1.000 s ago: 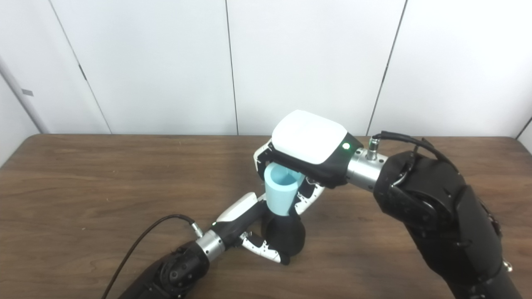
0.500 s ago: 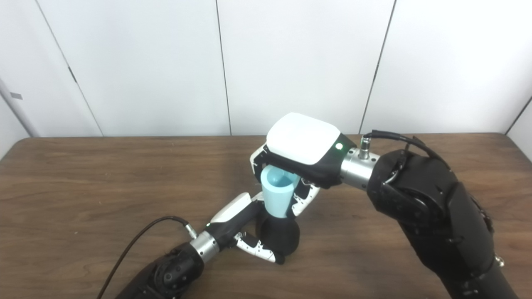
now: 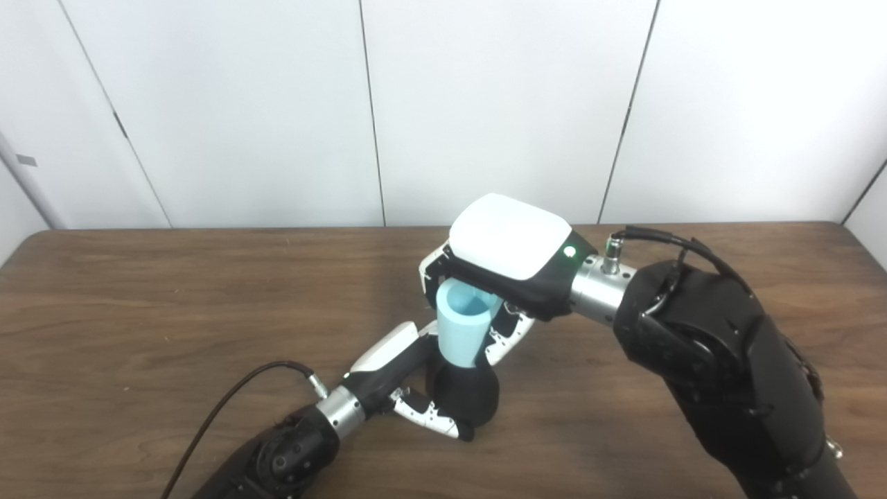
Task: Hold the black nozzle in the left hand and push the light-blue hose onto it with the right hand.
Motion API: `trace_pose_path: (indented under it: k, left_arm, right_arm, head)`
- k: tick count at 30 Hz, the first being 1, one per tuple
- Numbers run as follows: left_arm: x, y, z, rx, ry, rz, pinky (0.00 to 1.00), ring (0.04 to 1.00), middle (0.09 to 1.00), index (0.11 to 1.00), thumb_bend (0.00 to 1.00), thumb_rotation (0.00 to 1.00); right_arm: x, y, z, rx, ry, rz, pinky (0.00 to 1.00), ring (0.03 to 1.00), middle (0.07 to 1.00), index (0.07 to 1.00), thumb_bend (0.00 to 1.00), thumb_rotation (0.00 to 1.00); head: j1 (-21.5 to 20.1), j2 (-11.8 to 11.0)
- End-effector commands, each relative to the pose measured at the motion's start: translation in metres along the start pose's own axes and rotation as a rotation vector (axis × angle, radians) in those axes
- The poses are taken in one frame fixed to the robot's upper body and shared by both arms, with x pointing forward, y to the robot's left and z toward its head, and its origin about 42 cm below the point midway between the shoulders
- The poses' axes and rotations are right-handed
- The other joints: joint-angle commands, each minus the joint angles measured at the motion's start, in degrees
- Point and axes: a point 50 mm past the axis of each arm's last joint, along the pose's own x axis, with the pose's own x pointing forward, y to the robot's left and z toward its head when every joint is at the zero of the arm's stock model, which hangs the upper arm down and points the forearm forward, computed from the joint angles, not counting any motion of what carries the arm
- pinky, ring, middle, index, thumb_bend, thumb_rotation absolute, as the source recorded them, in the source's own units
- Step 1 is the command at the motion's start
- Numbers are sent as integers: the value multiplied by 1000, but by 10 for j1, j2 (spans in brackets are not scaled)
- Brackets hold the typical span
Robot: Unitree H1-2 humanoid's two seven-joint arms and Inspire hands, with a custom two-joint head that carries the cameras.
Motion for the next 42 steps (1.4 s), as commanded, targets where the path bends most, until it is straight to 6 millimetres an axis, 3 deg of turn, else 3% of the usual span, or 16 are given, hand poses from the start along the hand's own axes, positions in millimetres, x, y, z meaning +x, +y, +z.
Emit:
trace_pose_path:
  k: [1,28,34,38,42]
  left_arm:
    - [-63,-64,-68,-19,388,-307,1000,978,822,480,522,64]
    - [-61,-65,-66,-27,387,-301,1000,977,818,480,521,64]
    - [-60,-65,-66,-25,384,-302,1000,975,810,480,522,64]
    - [-60,-65,-65,-25,381,-301,1000,975,810,480,522,64]
    - [-60,-64,-65,-26,382,-301,1000,975,810,480,522,64]
  right_arm:
    - [-1,-8,-2,-21,-13,-24,238,297,408,514,523,0]
    - [0,-3,2,-16,-39,-4,228,300,421,513,524,0]
    - [1,-2,7,-41,-48,8,268,355,477,488,527,0]
    - [2,1,7,-50,-66,12,223,275,409,503,523,0]
    - [3,1,5,-65,-69,21,205,265,407,505,524,0]
  head:
    - [0,1]
    - [1,4]
    - [1,4]
    - [2,5]
    - [2,5]
